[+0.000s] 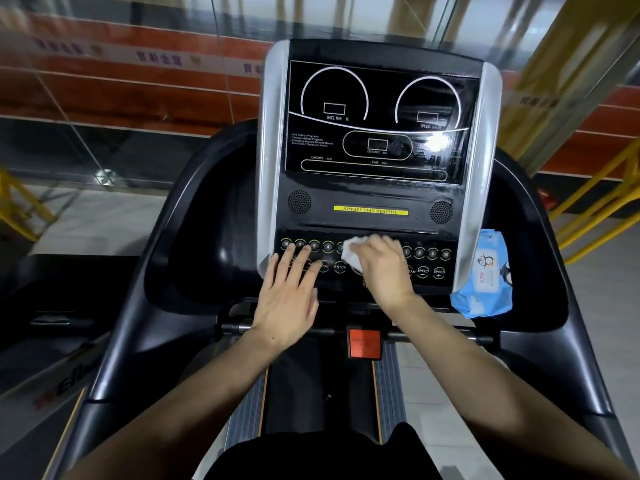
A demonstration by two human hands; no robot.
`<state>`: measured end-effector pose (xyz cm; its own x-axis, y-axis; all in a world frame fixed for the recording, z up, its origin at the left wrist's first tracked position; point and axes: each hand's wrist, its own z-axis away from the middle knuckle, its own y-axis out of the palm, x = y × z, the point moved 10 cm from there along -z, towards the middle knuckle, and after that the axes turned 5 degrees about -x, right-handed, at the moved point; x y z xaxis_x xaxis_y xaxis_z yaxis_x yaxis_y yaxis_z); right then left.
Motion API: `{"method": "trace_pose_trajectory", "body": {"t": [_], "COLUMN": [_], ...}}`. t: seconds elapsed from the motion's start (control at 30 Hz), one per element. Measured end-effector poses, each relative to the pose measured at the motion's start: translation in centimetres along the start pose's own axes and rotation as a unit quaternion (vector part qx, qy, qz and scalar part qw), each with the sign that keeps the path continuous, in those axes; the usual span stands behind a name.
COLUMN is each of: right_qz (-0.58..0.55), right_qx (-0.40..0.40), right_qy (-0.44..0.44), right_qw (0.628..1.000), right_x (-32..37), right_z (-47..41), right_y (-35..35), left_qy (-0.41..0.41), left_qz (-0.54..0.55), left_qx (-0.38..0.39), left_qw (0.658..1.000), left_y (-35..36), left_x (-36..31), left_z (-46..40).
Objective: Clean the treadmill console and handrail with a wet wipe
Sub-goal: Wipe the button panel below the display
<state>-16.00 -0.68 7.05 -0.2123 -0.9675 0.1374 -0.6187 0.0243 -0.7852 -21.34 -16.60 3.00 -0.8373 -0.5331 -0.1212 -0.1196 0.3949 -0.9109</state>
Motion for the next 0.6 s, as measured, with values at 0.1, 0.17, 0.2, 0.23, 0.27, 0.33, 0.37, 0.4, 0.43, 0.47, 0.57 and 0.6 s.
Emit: {"method": "trace_pose_trajectory", "body": {"t": [0.1, 0.17, 0.2, 0.23, 0.27, 0.33, 0.37, 0.4, 0.43, 0.47, 0.57, 0.6], "right_qz": [-0.007, -0.003, -0.003, -0.006, -0.009, -0.009, -0.004, 0.007, 0.018, 0.023, 0.008, 0.008], "right_qx": [-0.024, -0.005, 0.011, 0.022, 0.033, 0.041, 0.038, 0.029, 0.016, 0.003, -0.014, -0.005], "right_qy": [0.063, 0.034, 0.002, -0.026, -0.044, -0.06, -0.058, -0.041, -0.012, 0.02, 0.055, 0.034], "right_qw": [0.998, 0.999, 1.0, 0.999, 0.998, 0.997, 0.998, 0.999, 1.0, 1.0, 0.998, 0.999], "right_x": [-1.0, 0.3, 1.3, 2.2, 2.7, 2.9, 2.8, 2.4, 1.8, 1.3, 1.6, 2.4], "right_z": [-1.5, 0.6, 2.0, 3.4, 4.4, 3.8, 2.6, 1.0, -0.7, -1.9, -1.2, 0.2], "right_y": [-0.2, 0.8, 1.3, 1.5, 1.6, 1.5, 1.5, 1.3, 1.0, 0.7, 0.8, 1.2], "left_qy": [-0.009, -0.009, -0.009, -0.01, -0.011, -0.015, -0.017, -0.018, -0.02, -0.023, -0.028, -0.026], "left_qz": [0.002, 0.001, 0.0, 0.0, 0.001, 0.003, 0.003, 0.005, 0.007, 0.008, 0.008, 0.008], "left_qx": [-0.004, -0.009, -0.013, -0.016, -0.017, -0.022, -0.024, -0.023, -0.022, -0.021, -0.021, -0.023], "left_qw": [1.0, 1.0, 1.0, 1.0, 1.0, 1.0, 1.0, 1.0, 1.0, 0.999, 0.999, 0.999], "left_y": [-0.2, -0.3, -0.4, -0.4, -0.5, -0.6, -0.6, -0.6, -0.6, -0.7, -0.9, -1.0], "left_x": [0.1, 0.3, 0.5, 0.8, 1.1, 1.5, 1.6, 1.6, 1.7, 1.7, 1.8, 1.9], "left_z": [0.0, 0.3, 0.4, 0.5, 0.7, 0.9, 1.1, 1.1, 1.2, 1.2, 1.5, 1.5]}}
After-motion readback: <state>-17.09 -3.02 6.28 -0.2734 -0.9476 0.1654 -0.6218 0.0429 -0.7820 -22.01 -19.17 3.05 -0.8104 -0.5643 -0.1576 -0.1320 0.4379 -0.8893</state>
